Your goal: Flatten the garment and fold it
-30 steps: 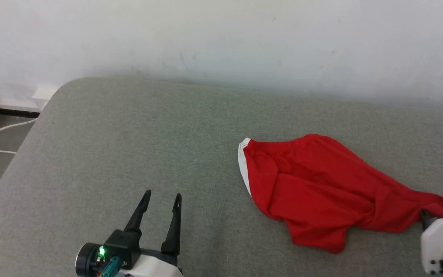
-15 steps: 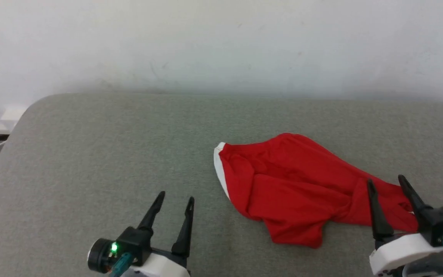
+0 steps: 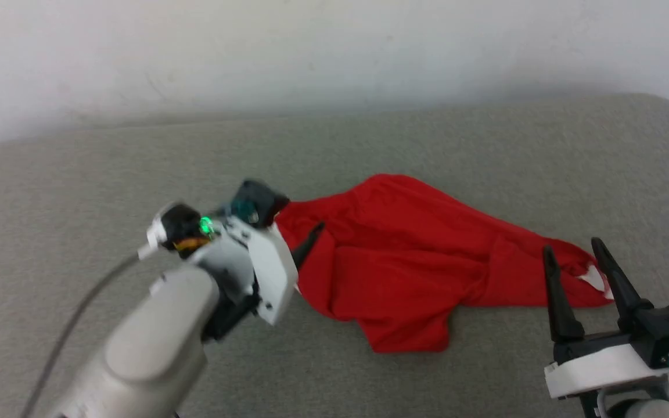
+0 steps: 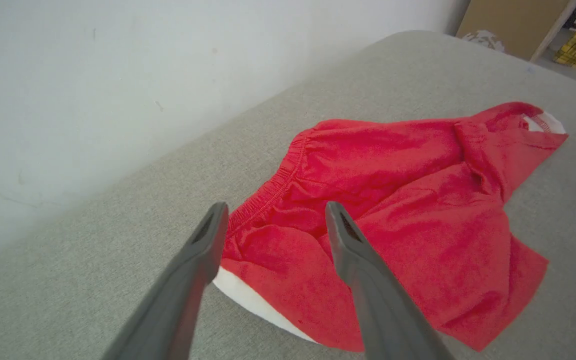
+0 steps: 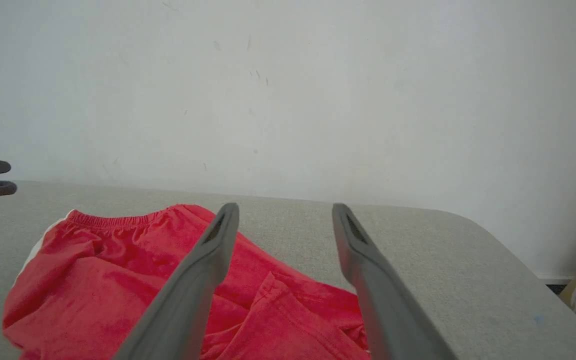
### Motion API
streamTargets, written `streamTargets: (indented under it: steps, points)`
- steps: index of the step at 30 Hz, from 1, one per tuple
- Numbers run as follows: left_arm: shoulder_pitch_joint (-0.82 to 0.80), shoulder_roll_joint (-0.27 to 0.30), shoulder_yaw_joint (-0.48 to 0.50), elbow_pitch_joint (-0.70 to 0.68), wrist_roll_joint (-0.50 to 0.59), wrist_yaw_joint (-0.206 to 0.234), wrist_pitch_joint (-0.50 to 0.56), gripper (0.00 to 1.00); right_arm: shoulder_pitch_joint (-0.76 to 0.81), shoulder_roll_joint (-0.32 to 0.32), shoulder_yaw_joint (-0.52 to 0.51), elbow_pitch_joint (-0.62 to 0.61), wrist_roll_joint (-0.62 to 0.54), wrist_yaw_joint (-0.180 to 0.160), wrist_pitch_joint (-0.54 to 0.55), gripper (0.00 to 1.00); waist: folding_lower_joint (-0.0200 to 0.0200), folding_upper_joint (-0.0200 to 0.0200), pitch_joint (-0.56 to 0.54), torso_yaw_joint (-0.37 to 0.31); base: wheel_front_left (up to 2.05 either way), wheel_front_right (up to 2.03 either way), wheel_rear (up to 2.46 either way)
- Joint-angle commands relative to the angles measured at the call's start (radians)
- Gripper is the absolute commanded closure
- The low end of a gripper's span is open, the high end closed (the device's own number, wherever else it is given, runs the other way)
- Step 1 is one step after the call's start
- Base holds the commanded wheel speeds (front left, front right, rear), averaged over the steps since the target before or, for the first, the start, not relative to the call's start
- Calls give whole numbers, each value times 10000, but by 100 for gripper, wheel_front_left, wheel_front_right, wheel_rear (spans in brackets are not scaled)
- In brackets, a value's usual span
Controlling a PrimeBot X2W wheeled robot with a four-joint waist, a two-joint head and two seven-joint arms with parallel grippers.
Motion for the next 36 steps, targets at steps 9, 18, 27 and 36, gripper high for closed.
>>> streamTargets:
  steps: [9,18,27,36]
  points:
    - [-3245,2263,-2544,1551,-3445,-66,3186,0,-665,36,345,492,484,-21,-395,0,-1,1,1703,-1822,0,0,0]
    - [-4070,2786,-3591,2738,-4836,-66,3897,0,-916,37,568,858,583,-21,-515,0,-1,1,2113,-2266,0,0,0]
    - [-4032,2813,-3956,3289,-5848,-66,3455,100,-899,37,589,978,533,-21,-536,0,-1,1,1928,-2067,0,0,0]
    - [-3419,2789,-2455,3858,-6600,418,212,100,-522,37,571,961,233,-21,-537,0,-1,1,929,-1218,0,0,0]
